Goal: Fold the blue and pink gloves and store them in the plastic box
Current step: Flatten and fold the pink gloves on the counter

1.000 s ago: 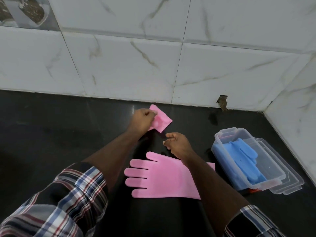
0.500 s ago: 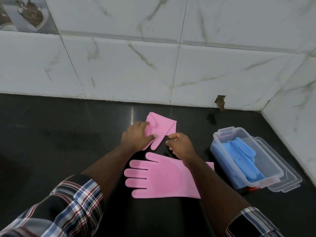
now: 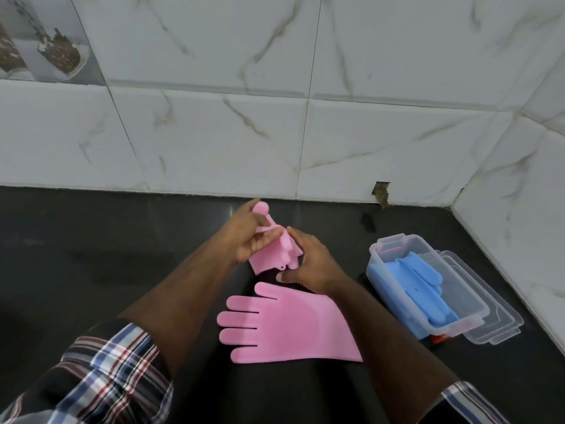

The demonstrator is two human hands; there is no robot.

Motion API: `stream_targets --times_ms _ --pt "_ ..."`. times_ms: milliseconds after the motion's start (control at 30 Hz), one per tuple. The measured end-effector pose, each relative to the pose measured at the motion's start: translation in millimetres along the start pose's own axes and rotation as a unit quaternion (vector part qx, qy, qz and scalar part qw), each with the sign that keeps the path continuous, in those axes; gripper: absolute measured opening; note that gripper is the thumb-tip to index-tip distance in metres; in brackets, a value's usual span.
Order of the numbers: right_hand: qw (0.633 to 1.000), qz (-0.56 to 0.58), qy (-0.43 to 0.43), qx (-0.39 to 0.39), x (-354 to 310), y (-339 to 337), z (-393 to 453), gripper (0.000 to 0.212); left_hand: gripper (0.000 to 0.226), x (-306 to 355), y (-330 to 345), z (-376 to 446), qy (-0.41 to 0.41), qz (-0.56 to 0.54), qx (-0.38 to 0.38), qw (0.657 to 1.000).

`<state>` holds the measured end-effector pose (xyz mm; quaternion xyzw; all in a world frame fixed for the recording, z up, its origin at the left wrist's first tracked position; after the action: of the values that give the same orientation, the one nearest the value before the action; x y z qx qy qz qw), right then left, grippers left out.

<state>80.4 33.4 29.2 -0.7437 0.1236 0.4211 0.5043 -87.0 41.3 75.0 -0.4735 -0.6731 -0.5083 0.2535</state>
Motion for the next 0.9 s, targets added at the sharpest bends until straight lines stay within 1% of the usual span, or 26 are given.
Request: stream_targets --times_ms 33,67,100,133,167,200,233,267,300,367,433,500,600,667,733,833,900 --pt "1.000 -0.014 -0.025 -0.002 -7.8 -0.3 -0.3 0.087 0.055 5.7 7.1 -5.6 -0.007 -0.042 -0.024 0.999" --pt "0.999 -0.007 -0.039 0.015 -15.2 -2.5 -2.2 0.075 0.051 10.9 11.9 -11.0 -0.012 -0.079 -0.040 0.996" --pt "0.997 0.013 -0.043 0.060 -23.2 -8.5 -6.0 0.057 0.047 15.2 14.8 -16.3 -0.013 -0.104 -0.051 0.993" --pt "0.991 0.039 -0.031 0.127 -29.3 -17.2 -11.0 0.037 0.039 18.8 15.1 -20.3 -0.008 -0.105 -0.057 0.993" --pt "0.979 0.069 -0.008 0.191 -33.5 -28.0 -15.7 0.020 0.032 22.7 13.8 -24.0 0.001 -0.080 -0.060 0.995" --pt "0.966 0.105 0.007 0.237 -34.9 -38.1 -17.8 0.012 0.029 27.3 10.9 -27.8 0.014 -0.032 -0.058 0.998" --pt "0.956 0.142 0.009 0.258 -38.7 -48.3 -19.7 0.008 0.033 32.2 6.9 -30.9 0.031 0.015 -0.051 0.998" --pt "0.948 0.182 0.003 0.262 -44.9 -59.0 -20.8 0.007 0.038 38.1 2.8 -34.0 0.054 0.051 -0.037 0.997" --pt "0.941 0.221 -0.003 0.256 -51.7 -69.6 -20.6 0.009 0.040 44.4 -0.8 -37.2 0.079 0.067 -0.020 0.994" --pt "0.928 0.278 -0.014 0.247 -66.3 -91.0 -21.7 0.018 0.039 54.6 -6.1 -44.1 0.119 0.075 0.010 0.990" --pt "0.916 0.322 -0.020 0.239 -79.3 -109.3 -25.3 0.019 0.035 57.7 -7.1 -50.0 0.132 0.096 0.019 0.986" --pt "0.906 0.352 -0.014 0.234 -88.4 -122.6 -29.3 0.018 0.034 55.1 -3.5 -55.8 0.123 0.122 0.010 0.985" --pt "0.896 0.377 -0.002 0.235 -94.5 -135.3 -34.6 0.027 0.044 49.3 9.0 -67.3 0.087 0.152 -0.016 0.984" --pt "0.886 0.393 0.000 0.245 -94.1 -138.6 -37.9 0.026 0.052 46.4 18.7 -73.7 0.063 0.157 -0.043 0.985" --pt "0.884 0.376 0.007 0.277 -92.7 -139.3 -42.2 0.020 0.059 44.2 29.1 -79.7 0.039 0.169 -0.084 0.981" --pt "0.884 0.346 -0.006 0.313 -92.7 -135.8 -47.7 0.015 0.065 37.4 46.8 -84.5 -0.001 0.200 -0.161 0.967" --pt "0.898 0.305 -0.018 0.318 -99.5 -130.1 -53.1 0.014 0.067 33.5 56.7 -82.8 -0.007 0.192 -0.175 0.966"
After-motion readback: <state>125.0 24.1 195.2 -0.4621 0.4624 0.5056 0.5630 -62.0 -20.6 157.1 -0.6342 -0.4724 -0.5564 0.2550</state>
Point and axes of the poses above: each hand's wrist, its own z-axis towards the middle knuckle, its own y-axis out of the palm, x = y × z, the point moved 3 cm from there along z, towards the middle knuckle, and after that the axes turned 12 degrees about -x, right-handed, at the moved point
